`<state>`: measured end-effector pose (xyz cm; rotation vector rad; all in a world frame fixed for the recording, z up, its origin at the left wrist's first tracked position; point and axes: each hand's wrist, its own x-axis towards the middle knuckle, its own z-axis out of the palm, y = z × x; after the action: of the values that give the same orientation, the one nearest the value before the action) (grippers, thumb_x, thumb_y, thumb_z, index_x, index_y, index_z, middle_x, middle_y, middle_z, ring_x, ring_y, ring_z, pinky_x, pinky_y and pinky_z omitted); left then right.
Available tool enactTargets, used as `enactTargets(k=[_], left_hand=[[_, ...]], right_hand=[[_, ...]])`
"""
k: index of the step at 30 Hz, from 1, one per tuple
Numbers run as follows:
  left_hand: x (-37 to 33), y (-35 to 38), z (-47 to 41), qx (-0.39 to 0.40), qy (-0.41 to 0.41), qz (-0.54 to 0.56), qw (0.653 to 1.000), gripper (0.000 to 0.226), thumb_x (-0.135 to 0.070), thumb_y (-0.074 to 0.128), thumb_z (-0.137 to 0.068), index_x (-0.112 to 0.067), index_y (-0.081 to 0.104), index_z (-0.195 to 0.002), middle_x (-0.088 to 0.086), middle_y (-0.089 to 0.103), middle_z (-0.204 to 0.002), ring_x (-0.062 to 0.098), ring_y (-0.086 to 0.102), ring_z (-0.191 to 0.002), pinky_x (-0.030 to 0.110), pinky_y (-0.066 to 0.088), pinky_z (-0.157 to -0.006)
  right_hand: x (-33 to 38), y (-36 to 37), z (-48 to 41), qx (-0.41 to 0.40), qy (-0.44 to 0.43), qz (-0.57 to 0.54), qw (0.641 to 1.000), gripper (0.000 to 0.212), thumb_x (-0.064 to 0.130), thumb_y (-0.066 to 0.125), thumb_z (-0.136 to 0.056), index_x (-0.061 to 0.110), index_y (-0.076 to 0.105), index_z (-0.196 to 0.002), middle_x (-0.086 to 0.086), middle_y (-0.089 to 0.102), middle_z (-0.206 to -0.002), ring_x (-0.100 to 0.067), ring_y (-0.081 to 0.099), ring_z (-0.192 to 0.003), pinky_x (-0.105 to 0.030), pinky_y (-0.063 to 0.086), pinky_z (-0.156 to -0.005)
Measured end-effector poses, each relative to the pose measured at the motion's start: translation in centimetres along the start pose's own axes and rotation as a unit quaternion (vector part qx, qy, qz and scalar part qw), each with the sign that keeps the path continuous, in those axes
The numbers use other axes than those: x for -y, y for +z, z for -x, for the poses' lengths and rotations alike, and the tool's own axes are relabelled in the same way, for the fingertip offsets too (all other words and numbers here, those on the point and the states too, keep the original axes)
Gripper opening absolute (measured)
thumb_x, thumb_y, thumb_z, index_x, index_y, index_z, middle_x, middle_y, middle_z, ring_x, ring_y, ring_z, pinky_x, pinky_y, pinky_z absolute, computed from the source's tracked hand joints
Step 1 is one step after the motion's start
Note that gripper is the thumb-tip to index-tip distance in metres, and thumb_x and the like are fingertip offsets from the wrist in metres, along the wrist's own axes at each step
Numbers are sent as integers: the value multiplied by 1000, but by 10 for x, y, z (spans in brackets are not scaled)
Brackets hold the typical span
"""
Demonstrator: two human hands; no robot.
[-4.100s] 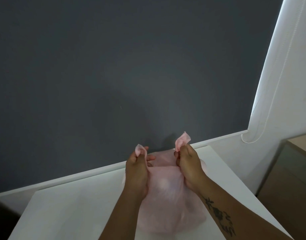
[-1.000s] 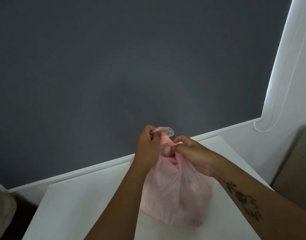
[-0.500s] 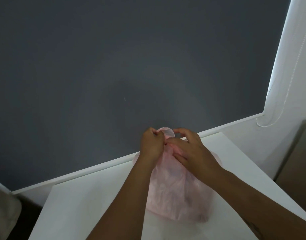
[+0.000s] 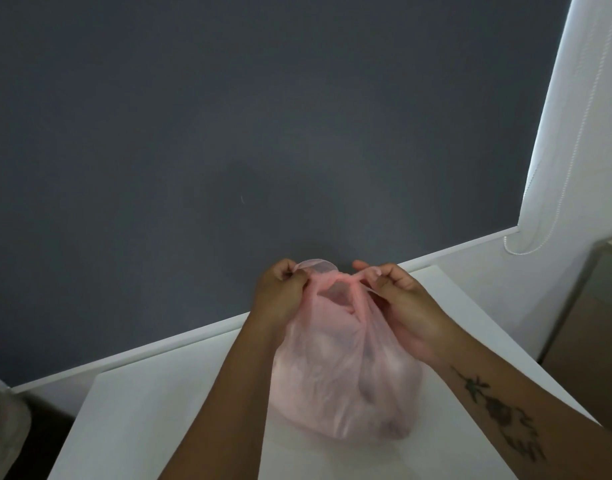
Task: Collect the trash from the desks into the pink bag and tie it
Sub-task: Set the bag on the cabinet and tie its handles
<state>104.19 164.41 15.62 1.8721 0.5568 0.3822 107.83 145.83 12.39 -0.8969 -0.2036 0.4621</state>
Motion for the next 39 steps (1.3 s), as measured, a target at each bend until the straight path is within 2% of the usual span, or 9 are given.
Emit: enactTargets(k=[4,11,17,20,23,25,27,32,39], left_hand=[[28,-26,-6,-131,-22,13,991,23,-25,65,-84,-21,51,-66,1,40,-67,16,34,-65,28,30,-59],[51,-36,-4,-176,-75,55,980,23,-24,59,-91,-14,49,-73,6,46,-74,19,37,-66,31,33,-59],[56,-41,5,-56,-55,65,995,11,-38,59,-90,-28,58,-95,-12,61,-91,12,57,-82,27,41,-67],[59,-39,10,21,-48,126,991,64,-70,59,-77,-49,40,-135,-27,52,-118,-4,51,-106,27,40,-86],[57,-33,12,36,-25,48,998,80,-83,54,-66,-51,41,-138,-19,51,-129,7,52,-117,29,42,-93],[66,-30,15,32,-36,38,998,74,-83,47,-70,-46,50,-133,-13,54,-133,14,52,-123,38,42,-105],[79,-29,20,19,-59,63,996,57,-79,41,-81,-42,62,-119,-10,61,-127,17,54,-122,43,40,-109],[103,-26,27,10,-12,122,992,37,-49,47,-96,-23,70,-108,1,71,-109,21,65,-106,43,51,-98],[99,1,27,2,-10,114,993,37,-64,46,-83,-45,62,-111,-11,53,-133,11,52,-122,43,40,-110]], right_hand=[[14,-11,-2,-34,-12,-1,999,18,6,51,-98,10,56,-81,-8,76,-96,-17,70,-96,-20,56,-77],[0,-11,-14,-134,-5,120,984,12,15,57,-98,12,62,-87,-2,75,-92,-11,66,-81,-16,52,-66],[16,-5,-13,-118,-72,308,941,7,34,60,-94,28,63,-92,9,71,-107,-14,65,-104,-24,50,-78],[19,5,-2,-30,-70,392,917,47,63,66,-78,62,47,-121,40,48,-121,19,49,-108,-8,44,-76],[7,18,-4,34,-74,601,795,93,78,67,-61,56,28,-143,21,34,-149,-3,32,-138,-32,35,-111],[-3,25,-11,54,-107,736,667,96,84,58,-62,51,23,-145,9,26,-158,-22,20,-146,-44,23,-117],[-11,32,-21,78,-90,793,598,90,87,50,-65,53,21,-144,8,22,-160,-32,18,-145,-50,23,-114],[-33,43,-39,70,-71,824,557,44,66,47,-82,41,57,-117,1,46,-132,-33,42,-121,-44,35,-95],[-24,23,-24,84,-178,788,584,27,34,50,-95,15,68,-94,-7,73,-95,-25,66,-88,-33,47,-77]])
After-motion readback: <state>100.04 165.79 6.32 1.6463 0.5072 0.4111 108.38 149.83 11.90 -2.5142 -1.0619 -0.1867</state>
